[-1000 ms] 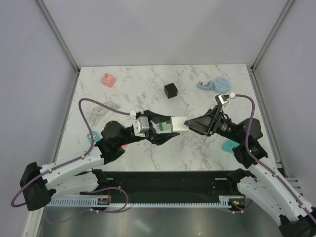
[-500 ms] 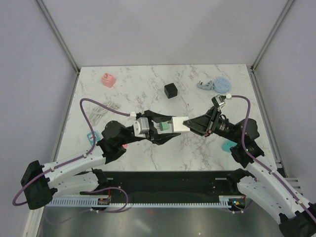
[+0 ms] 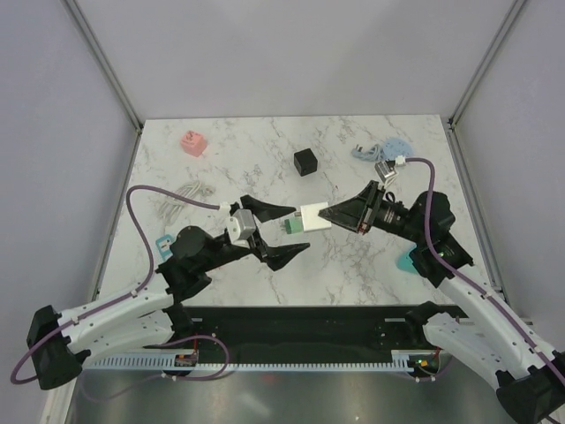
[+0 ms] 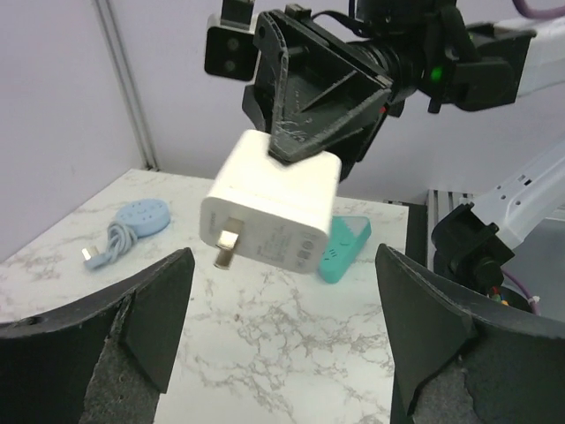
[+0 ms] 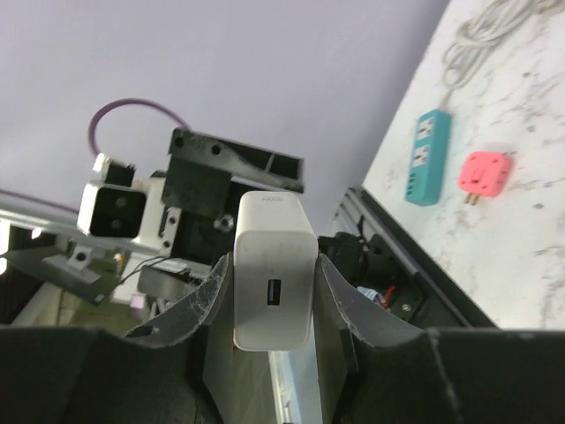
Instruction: Insert the plug
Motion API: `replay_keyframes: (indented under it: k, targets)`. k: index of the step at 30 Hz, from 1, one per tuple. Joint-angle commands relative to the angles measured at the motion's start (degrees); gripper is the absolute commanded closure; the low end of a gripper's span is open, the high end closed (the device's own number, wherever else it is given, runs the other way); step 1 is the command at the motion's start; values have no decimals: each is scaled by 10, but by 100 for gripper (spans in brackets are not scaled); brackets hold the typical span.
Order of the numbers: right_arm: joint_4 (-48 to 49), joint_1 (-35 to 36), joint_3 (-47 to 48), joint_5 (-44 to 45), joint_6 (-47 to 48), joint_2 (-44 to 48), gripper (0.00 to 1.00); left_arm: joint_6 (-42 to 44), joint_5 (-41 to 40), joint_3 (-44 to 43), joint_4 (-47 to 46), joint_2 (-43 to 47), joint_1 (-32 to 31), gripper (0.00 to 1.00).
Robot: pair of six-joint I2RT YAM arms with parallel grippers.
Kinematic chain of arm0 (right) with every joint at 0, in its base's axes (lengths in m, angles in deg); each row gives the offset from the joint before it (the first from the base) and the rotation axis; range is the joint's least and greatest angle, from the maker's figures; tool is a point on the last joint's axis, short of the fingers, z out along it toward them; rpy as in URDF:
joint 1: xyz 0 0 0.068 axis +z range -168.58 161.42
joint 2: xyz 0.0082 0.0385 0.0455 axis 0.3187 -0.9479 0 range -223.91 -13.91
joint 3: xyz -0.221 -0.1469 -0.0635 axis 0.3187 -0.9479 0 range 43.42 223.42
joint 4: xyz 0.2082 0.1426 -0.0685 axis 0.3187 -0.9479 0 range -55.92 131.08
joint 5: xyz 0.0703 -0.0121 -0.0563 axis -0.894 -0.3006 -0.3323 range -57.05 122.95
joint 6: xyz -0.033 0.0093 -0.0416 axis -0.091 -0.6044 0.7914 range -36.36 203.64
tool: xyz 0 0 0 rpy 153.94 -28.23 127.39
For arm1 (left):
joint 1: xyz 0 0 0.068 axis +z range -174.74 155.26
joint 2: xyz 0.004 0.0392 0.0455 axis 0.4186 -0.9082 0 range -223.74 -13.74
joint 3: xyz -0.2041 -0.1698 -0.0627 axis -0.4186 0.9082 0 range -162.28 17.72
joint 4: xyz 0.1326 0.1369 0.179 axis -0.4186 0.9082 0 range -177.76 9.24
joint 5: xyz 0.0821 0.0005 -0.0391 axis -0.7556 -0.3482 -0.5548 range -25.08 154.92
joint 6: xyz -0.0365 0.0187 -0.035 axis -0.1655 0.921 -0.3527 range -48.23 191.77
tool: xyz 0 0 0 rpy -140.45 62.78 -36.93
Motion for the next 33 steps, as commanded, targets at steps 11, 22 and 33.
replay_keyframes:
  k: [11,22,33]
  targets:
    - [-684,-47,292,532,245,-120,100,-60,-139,-106,384,75,-1,7]
    - [-770,-213,242,674,252,-211,100,-56,-173,-101,494,111,-1,8]
    - [-755,-300,267,697,261,-327,100,-43,-184,-57,495,158,-1,7]
